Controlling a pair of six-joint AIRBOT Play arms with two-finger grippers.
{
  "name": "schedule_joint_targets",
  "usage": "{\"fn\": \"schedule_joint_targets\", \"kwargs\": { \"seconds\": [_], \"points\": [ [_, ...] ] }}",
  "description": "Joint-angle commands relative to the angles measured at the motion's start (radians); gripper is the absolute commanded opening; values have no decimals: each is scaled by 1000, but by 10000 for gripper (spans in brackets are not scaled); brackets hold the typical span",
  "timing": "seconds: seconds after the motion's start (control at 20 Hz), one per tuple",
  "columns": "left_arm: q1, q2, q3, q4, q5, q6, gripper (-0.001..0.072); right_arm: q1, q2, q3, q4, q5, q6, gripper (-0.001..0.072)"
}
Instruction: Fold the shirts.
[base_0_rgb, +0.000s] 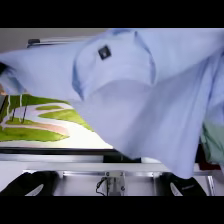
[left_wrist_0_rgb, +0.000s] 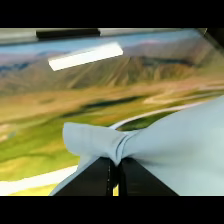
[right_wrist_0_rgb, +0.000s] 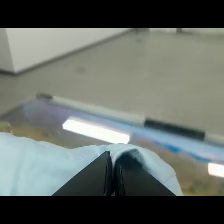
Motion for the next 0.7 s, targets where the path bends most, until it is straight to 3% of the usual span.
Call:
{"fn": "schedule_joint_targets", "kwargs": {
  "seconds": [0.0, 0.1, 0.2, 0.35, 0.45, 0.55, 0.6, 0.65],
  "points": [
    [0, 1, -265, -51, 38, -30, 36, -1, -87, -103, -156, 251, 34, 68],
    [0, -3, -465, -123, 192, -30, 37, -1, -175, -241, -174, 119, 30, 68],
    [0, -24, -615, -197, 344, -30, 37, -1, -301, -357, -175, -162, 60, 68],
    [1, -86, -726, -270, 463, -30, 37, -1, -557, -402, -105, -507, 338, 68],
    [1, -122, -727, -270, 463, -30, 37, 0, -694, -402, 89, -583, 472, 76],
    [9, -131, -727, -266, 467, -29, 37, 0, -766, -403, 282, -562, 444, 94],
    [18, -130, -726, -266, 466, -29, 38, -2, -769, -402, 307, -533, 403, 244],
    [32, -127, -724, -266, 466, -28, 37, -11, -753, -399, 300, -491, 342, 467]
  ]
}}
